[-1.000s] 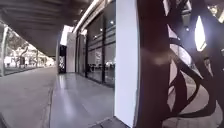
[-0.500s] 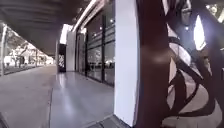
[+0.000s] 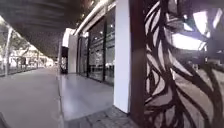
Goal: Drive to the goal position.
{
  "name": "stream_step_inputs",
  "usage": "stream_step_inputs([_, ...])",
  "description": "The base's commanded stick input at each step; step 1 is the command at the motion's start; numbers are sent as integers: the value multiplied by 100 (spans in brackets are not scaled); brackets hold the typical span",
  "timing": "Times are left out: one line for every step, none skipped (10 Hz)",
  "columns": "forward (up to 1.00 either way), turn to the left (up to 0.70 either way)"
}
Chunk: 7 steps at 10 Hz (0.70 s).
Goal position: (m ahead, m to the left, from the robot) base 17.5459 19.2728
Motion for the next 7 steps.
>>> stream_step_inputs([-70,0])
stream_step_inputs([-70,0])
stream_step_inputs([-70,0])
stream_step_inputs([-70,0])
stream_step_inputs([-70,0])
stream_step_inputs([-70,0])
stream_step_inputs([-61,0])
